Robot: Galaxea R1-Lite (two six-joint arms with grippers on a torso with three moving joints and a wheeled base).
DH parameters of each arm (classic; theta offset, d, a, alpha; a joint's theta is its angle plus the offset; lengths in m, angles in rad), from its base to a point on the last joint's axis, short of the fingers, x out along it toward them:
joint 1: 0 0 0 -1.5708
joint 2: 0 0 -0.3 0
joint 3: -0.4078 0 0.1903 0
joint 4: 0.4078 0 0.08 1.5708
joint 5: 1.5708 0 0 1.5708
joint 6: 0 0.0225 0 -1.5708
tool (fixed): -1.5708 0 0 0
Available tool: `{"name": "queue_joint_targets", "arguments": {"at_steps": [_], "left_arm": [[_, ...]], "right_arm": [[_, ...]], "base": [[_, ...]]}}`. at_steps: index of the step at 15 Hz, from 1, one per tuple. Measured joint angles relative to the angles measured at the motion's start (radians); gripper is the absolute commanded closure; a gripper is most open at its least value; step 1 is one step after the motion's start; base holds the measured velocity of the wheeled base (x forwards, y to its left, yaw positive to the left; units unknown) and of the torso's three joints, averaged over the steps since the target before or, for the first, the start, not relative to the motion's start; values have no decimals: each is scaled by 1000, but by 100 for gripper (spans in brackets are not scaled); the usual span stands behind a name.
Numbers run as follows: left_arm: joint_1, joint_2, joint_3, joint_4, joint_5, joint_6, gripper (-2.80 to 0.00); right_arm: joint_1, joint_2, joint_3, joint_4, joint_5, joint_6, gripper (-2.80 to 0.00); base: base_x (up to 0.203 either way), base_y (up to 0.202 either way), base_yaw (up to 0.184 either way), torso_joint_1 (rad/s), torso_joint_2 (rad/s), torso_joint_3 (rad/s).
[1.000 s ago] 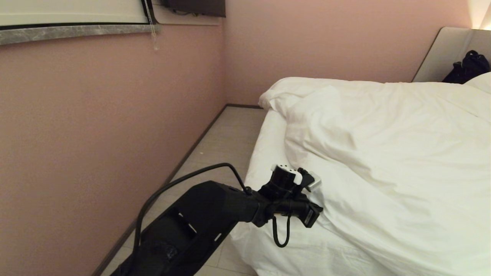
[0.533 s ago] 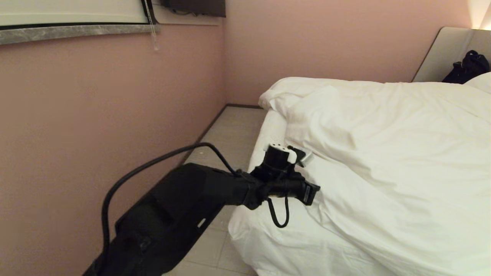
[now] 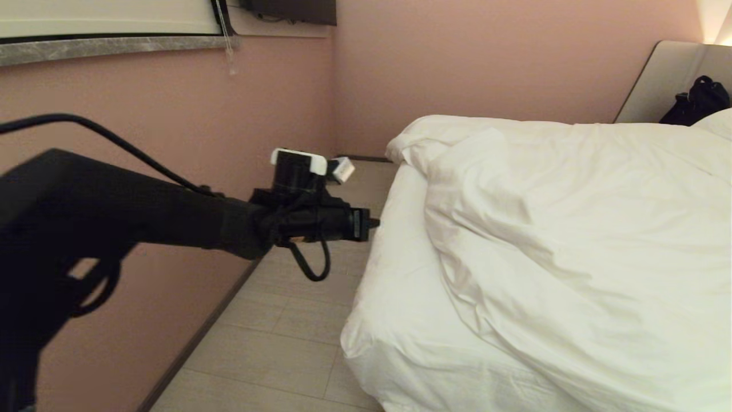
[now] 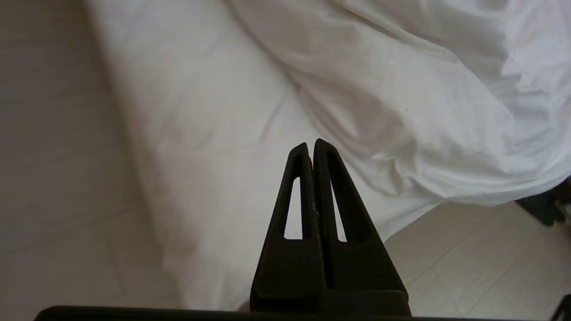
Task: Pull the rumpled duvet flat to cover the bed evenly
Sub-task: Flatten the corners of the folded blanket
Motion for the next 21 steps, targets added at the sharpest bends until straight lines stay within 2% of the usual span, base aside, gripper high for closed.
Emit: {"name": "queue_joint_targets", "arguments": {"at_steps": [3, 9, 11, 14, 21], "left_arm": [[108, -217, 242, -5, -2, -40, 0], [236, -586, 689, -10, -7, -155, 0], [255, -650, 744, -10, -9, -184, 0], [260, -709, 811, -9, -11, -188, 0], [281, -878, 1078, -10, -38, -203, 0]], "right_arm": [[0, 0, 0, 1, 1, -6, 0], [0, 3, -31, 19, 3, -48, 0], [1, 25, -145, 43, -3, -46, 0], [-2, 132, -305, 114, -33, -44, 0], [-10, 628, -555, 259, -175, -41, 0]], "base": [[0, 0, 0, 0, 0, 0], [0, 0, 0, 0, 0, 0], [0, 0, 0, 0, 0, 0], [0, 0, 0, 0, 0, 0], [0, 0, 0, 0, 0, 0]]}}
